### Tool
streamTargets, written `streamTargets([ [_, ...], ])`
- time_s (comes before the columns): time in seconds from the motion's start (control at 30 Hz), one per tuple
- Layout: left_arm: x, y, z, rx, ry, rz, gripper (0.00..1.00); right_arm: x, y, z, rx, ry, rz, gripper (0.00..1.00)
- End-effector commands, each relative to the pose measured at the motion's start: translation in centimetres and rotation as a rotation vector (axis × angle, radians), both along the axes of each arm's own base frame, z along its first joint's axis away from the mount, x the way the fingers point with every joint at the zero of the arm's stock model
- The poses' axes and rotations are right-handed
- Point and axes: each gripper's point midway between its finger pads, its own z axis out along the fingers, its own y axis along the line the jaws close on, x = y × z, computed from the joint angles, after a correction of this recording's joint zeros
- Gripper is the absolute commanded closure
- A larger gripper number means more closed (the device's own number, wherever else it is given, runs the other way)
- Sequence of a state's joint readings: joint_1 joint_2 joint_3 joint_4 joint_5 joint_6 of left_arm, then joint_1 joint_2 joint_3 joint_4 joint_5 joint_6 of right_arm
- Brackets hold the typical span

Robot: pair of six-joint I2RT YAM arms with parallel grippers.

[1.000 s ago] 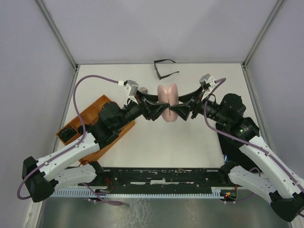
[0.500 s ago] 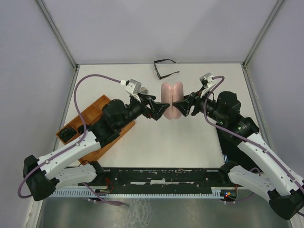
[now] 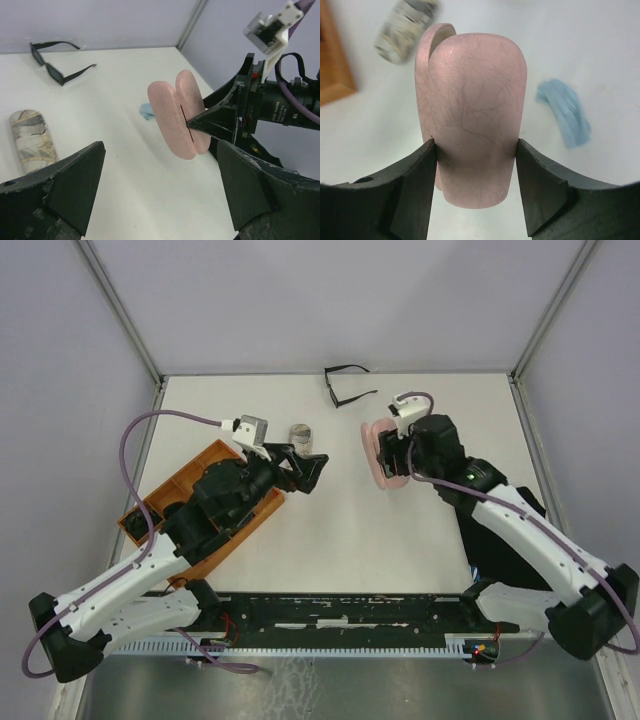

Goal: Organize the sunglasses
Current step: Place the sunglasses case at the center of the board.

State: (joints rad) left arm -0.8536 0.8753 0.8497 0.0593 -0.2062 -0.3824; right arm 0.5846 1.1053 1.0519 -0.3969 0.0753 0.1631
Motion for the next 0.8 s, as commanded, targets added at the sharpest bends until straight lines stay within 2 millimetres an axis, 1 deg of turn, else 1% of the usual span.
streamTargets([
  [0.0,1.2,3.4,-1.5,0.089,0.008,0.167,0.01,2.0,-2.1,-2.1,-0.382,0.000,-0.104,1.00],
  [0.07,1.1,4.1,-1.5,0.085,0.007,0.193,0.01,2.8,-2.2,-3.4,-0.534,0.022,-0.139,0.99],
  [0.17,0.6,4.1,-0.9,0.072,-0.012,0.169,0.01,3.6,-1.7,-6.1,-0.701,0.083,-0.153,0.97],
  [0.27,0.4,4.2,-0.6,0.059,-0.009,0.166,0.01,4.1,-0.7,-8.1,-0.787,0.087,-0.156,0.95],
  [0.43,0.3,5.0,-0.7,0.061,-0.005,0.190,0.01,4.5,0.0,-10.3,-0.951,0.063,-0.159,0.88],
  [0.53,0.3,5.4,-0.7,0.063,-0.010,0.206,0.01,4.5,0.5,-11.8,-1.014,0.048,-0.150,0.84],
  [0.6,0.3,5.6,-0.6,0.060,-0.011,0.214,0.01,4.3,0.8,-12.4,-1.033,0.040,-0.144,0.79],
  [0.77,0.3,5.7,-0.8,0.055,-0.007,0.216,0.01,4.0,1.3,-14.0,-1.069,0.051,-0.127,0.72],
])
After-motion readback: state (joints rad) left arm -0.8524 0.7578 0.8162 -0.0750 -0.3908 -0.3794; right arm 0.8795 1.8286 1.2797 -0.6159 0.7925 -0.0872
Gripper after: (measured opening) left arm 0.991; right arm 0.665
